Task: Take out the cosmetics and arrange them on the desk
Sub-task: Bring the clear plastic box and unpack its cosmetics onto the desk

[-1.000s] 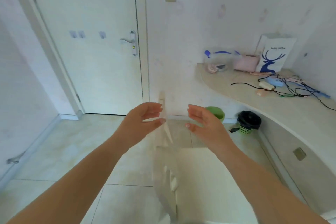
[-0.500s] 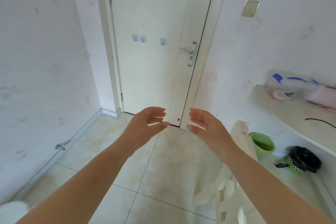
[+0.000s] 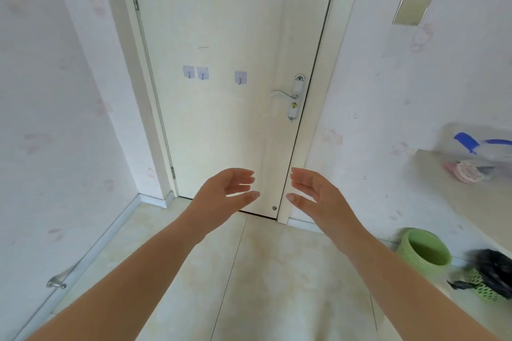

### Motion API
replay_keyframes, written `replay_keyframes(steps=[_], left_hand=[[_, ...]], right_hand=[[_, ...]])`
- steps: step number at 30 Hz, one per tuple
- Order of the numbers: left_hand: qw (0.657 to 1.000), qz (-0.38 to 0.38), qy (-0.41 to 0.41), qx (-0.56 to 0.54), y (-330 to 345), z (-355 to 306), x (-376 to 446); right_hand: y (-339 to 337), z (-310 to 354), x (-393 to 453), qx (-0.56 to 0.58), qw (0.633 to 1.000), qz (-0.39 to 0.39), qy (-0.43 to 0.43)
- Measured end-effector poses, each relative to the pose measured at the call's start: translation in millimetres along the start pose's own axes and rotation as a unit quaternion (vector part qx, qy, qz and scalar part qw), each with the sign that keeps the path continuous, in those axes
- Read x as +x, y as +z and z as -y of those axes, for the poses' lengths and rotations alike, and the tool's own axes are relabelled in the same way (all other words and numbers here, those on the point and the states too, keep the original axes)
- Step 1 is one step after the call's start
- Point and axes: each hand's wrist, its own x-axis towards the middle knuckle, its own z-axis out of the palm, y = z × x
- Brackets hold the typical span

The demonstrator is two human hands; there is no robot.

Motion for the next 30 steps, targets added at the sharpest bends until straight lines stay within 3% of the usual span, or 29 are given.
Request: replay_keyframes(steps=[6,14,24,30], left_hand=[[0.998,0.064,0.021,0.008,40.5,-25.4,134.3],[0.98,0.197,0.042,-0.005,146.1,-43.0,275.1],[0.917,0.386,0.103,-0.012,299.0,-74.0,449.1],[0.878,0.47,0.086,-0.03,383.5,-90.2,502.3]], right_hand=[[-63.9,-12.9,88.4,0.016,0.998,-0.067,0.012],[-160.6,-53.0,144.8,0.007,0.98,-0.195,0.046],[-293.1,-100.3,221.1,-0.026,0.908,-0.403,0.111],[-355.3,-116.3,223.1,-0.04,0.856,-0.489,0.161]])
